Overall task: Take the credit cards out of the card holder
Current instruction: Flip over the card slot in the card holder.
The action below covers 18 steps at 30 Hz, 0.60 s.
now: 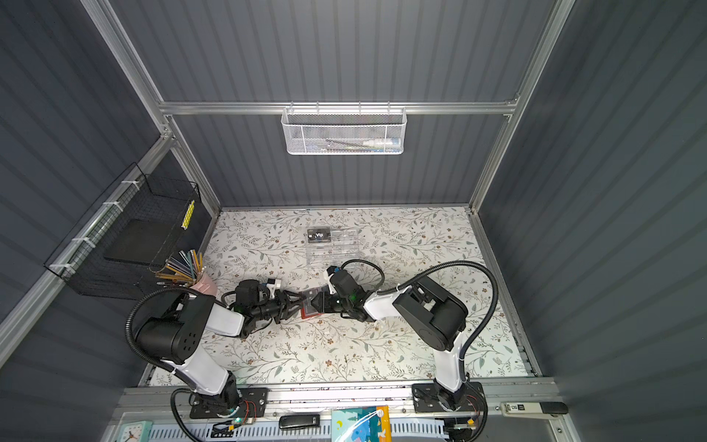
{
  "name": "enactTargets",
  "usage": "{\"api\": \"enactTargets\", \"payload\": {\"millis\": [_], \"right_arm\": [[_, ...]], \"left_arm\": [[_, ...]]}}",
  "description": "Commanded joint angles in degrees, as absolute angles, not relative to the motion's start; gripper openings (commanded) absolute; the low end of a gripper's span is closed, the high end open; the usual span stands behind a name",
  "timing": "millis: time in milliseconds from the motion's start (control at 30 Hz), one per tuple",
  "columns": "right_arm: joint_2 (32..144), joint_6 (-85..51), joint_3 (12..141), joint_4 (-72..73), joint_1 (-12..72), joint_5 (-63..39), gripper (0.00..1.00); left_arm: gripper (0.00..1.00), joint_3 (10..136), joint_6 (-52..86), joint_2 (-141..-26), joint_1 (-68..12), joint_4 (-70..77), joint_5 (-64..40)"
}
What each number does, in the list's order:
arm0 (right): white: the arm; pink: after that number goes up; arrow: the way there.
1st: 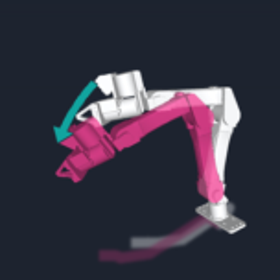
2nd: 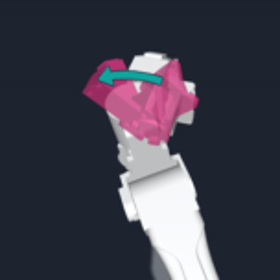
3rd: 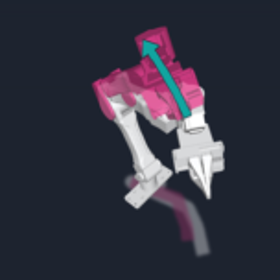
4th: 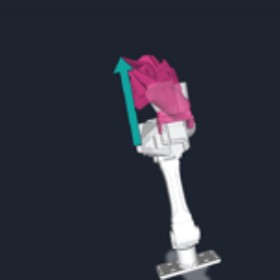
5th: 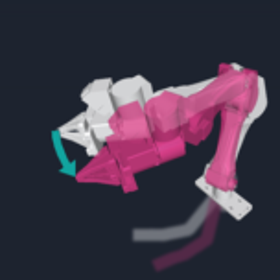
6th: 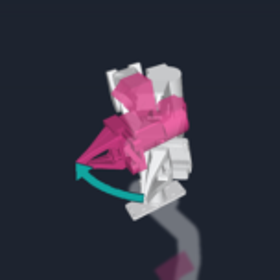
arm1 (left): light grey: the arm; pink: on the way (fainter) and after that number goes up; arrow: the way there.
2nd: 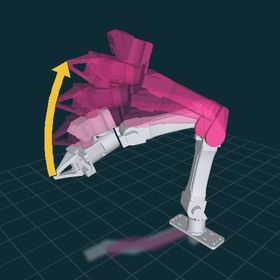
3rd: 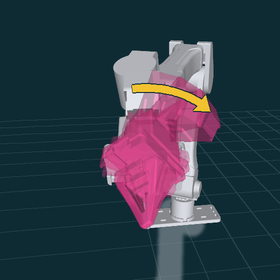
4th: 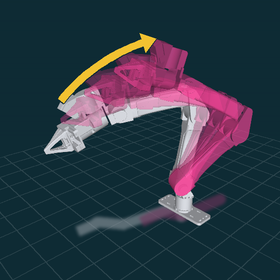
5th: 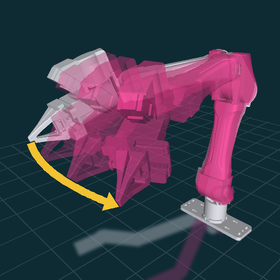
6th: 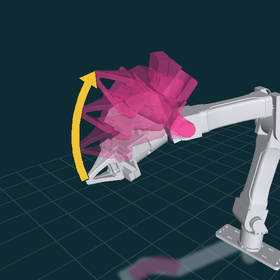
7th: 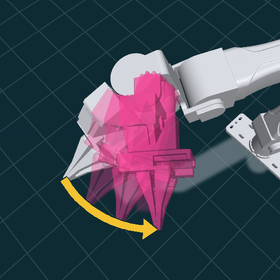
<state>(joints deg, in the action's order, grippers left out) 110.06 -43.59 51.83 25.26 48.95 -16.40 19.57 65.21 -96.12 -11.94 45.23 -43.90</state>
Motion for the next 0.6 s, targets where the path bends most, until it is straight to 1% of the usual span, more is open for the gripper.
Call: {"api": "enactTargets", "payload": {"millis": [0, 100, 233, 267, 333, 433, 567], "right_arm": [[111.8, -44.1, 51.2, 23.5, 48.5, -16.3, 0.43], [111.7, -44.4, 51.0, 24.0, 48.4, -16.8, 0.43], [111.5, -44.9, 50.4, 25.1, 48.1, -17.3, 0.42], [111.4, -45.2, 50.1, 25.6, 48.1, -17.6, 0.42], [111.2, -45.8, 49.6, 26.6, 47.8, -18.3, 0.42], [110.3, -46.4, 48.6, 27.6, 47.4, -18.6, 0.42], [108.5, -46.8, 47.3, 27.9, 47.2, -18.7, 0.42]], "left_arm": [[0.38, 20.8, 65.6, -96.1, -12.8, 44.1, -43.3], [0.37, 20.9, 65.6, -96.3, -13.1, 44.5, -43.1], [0.31, 20.6, 65.7, -96.6, -13.1, 45.0, -42.9], [0.29, 20.5, 65.7, -96.9, -13.1, 45.2, -43.0], [0.21, 20.4, 65.9, -97.5, -13.1, 46.2, -43.0], [0.16, 20.0, 66.0, -98.4, -13.1, 47.7, -43.2], [0.13, 19.0, 66.5, -100.0, -13.2, 50.9, -43.4]]}}
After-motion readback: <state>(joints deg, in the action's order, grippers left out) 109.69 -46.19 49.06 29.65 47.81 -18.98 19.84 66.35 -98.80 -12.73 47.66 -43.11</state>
